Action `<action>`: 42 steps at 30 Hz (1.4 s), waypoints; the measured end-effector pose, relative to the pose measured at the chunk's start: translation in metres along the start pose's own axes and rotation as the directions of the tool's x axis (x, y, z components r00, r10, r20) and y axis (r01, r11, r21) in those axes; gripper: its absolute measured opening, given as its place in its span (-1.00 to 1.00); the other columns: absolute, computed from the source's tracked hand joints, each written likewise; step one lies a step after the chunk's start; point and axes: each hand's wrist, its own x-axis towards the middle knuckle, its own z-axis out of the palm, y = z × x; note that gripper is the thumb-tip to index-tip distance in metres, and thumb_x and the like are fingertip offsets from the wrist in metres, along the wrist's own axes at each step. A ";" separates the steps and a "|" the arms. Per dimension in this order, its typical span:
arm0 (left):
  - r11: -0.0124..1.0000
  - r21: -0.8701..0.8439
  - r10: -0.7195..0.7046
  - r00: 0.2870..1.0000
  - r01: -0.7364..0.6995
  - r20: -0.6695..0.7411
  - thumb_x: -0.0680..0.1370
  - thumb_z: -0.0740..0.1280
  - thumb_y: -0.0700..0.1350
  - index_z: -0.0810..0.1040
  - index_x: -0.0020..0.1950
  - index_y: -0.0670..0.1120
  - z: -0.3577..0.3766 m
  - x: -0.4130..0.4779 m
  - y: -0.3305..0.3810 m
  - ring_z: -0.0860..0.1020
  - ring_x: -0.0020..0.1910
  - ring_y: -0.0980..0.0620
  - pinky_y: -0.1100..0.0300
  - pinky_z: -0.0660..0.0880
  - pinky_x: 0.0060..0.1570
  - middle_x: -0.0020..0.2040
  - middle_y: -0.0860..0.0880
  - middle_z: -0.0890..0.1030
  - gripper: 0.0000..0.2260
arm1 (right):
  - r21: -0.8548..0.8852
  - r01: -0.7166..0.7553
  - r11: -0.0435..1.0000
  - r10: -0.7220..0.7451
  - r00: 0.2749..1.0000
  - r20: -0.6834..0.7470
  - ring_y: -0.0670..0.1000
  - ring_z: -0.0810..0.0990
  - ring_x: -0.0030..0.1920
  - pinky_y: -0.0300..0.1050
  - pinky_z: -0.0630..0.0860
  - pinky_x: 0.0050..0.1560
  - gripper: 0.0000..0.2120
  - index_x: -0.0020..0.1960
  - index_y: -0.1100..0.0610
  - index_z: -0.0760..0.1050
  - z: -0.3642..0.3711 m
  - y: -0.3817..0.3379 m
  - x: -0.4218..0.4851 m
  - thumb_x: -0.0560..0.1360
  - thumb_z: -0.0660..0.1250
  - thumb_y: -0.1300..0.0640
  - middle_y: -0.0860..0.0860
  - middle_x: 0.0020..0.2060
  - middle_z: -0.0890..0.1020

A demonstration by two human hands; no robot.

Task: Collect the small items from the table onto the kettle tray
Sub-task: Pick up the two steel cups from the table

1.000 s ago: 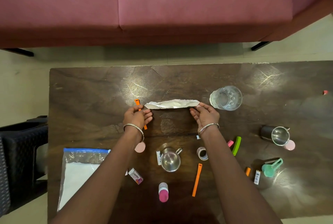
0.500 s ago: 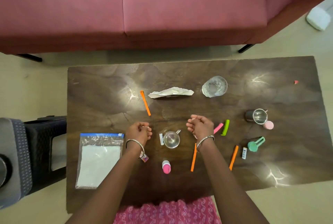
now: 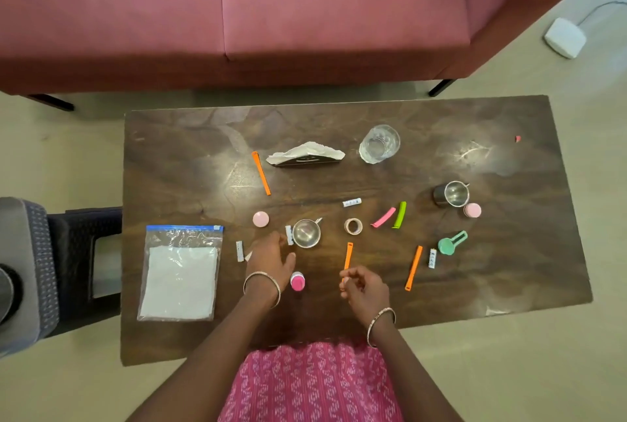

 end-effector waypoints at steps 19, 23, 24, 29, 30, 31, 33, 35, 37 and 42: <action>0.931 0.363 0.004 0.994 0.037 -0.111 0.35 0.49 -0.04 0.37 0.39 -0.08 0.078 0.033 0.056 0.54 0.07 -0.29 -0.06 0.49 0.02 0.24 -0.17 0.51 -0.35 | 0.058 0.019 0.998 -0.017 0.999 -0.038 -0.09 0.61 -0.39 -0.26 0.55 -0.33 -0.78 -0.14 0.10 0.60 -0.157 0.059 0.067 0.52 0.27 0.37 0.09 -0.30 0.67; 0.988 0.151 -0.003 0.977 0.036 -0.212 0.29 0.56 -0.07 0.42 0.33 -0.11 0.086 0.013 0.093 0.53 0.10 -0.27 -0.06 0.47 0.03 0.19 -0.19 0.53 -0.35 | 0.033 0.021 0.999 -0.013 0.975 -0.221 0.03 0.64 -0.28 -0.18 0.52 -0.16 -0.82 -0.11 0.04 0.59 -0.193 0.041 0.094 0.48 0.32 0.31 0.06 -0.28 0.68; 0.992 0.119 -0.001 0.973 0.029 -0.232 0.28 0.57 -0.06 0.42 0.31 -0.11 0.088 0.009 0.101 0.53 0.10 -0.26 -0.05 0.47 0.01 0.18 -0.18 0.53 -0.35 | 0.001 0.021 1.000 -0.020 0.961 -0.274 0.03 0.63 -0.26 -0.21 0.45 -0.17 -0.85 -0.06 0.06 0.59 -0.201 0.035 0.104 0.48 0.33 0.27 0.03 -0.28 0.67; 1.000 -0.003 -0.017 0.949 0.017 -0.315 0.22 0.59 0.02 0.39 0.14 0.06 0.099 -0.005 0.121 0.58 -0.05 -0.16 -0.05 0.54 -0.12 0.04 -0.04 0.59 -0.42 | -0.138 0.020 0.990 -0.070 0.927 -0.368 0.19 0.58 0.05 -0.03 0.50 0.05 -0.58 0.26 0.15 0.42 -0.222 0.006 0.164 0.44 0.41 0.13 0.11 0.00 0.60; 0.999 -0.023 -0.029 0.948 0.023 -0.318 0.22 0.59 0.04 0.39 0.13 0.08 0.100 -0.005 0.123 0.58 -0.05 -0.14 -0.05 0.54 -0.12 0.03 -0.02 0.60 -0.42 | -0.197 0.015 0.980 -0.085 0.931 -0.355 0.21 0.54 0.13 -0.01 0.48 0.10 -0.49 0.32 0.14 0.39 -0.222 0.002 0.177 0.42 0.44 0.11 0.15 0.11 0.56; 0.999 -0.034 -0.032 0.947 0.022 -0.319 0.22 0.59 0.05 0.39 0.13 0.09 0.101 -0.004 0.124 0.58 -0.04 -0.12 -0.04 0.54 -0.11 0.02 0.00 0.60 -0.42 | -0.250 0.000 0.968 -0.087 0.937 -0.337 0.21 0.51 0.18 0.00 0.46 0.14 -0.41 0.37 0.11 0.35 -0.220 -0.002 0.190 0.40 0.47 0.09 0.17 0.19 0.52; 1.000 -0.028 -0.018 0.949 0.009 -0.315 0.23 0.58 0.05 0.41 0.13 0.10 0.101 0.000 0.125 0.58 -0.02 -0.07 0.00 0.53 -0.12 0.02 0.04 0.61 -0.44 | -0.320 -0.040 0.946 -0.063 0.950 -0.305 0.23 0.50 0.21 0.01 0.45 0.20 -0.29 0.43 0.05 0.30 -0.216 -0.010 0.210 0.37 0.52 0.05 0.18 0.27 0.43; 1.000 -0.010 0.008 0.950 -0.012 -0.311 0.23 0.58 0.05 0.43 0.15 0.10 0.099 0.007 0.124 0.58 -0.02 -0.05 0.06 0.51 -0.14 0.01 0.05 0.61 -0.44 | -0.375 -0.067 0.924 -0.044 0.958 -0.282 0.25 0.49 0.22 0.04 0.44 0.23 -0.30 0.41 0.03 0.31 -0.209 -0.012 0.226 0.36 0.54 0.03 0.18 0.29 0.40; 0.999 -0.002 0.049 0.944 -0.053 -0.325 0.24 0.59 0.01 0.44 0.17 0.09 0.098 0.013 0.122 0.58 -0.01 -0.06 0.12 0.48 -0.12 0.03 0.04 0.61 -0.43 | -0.433 -0.091 0.897 -0.041 0.958 -0.285 0.25 0.48 0.22 0.03 0.43 0.20 -0.35 0.37 0.03 0.35 -0.202 -0.012 0.236 0.36 0.54 0.04 0.18 0.28 0.41; 0.995 0.028 0.104 0.927 -0.101 -0.361 0.22 0.62 0.01 0.50 0.24 -0.02 0.088 0.017 0.117 0.58 0.06 -0.08 0.14 0.43 0.01 0.09 -0.03 0.63 -0.37 | -0.482 -0.048 0.875 -0.113 0.948 -0.299 0.25 0.52 0.16 -0.02 0.49 0.09 -0.44 0.31 0.03 0.43 -0.196 -0.012 0.225 0.35 0.51 0.16 0.17 0.22 0.47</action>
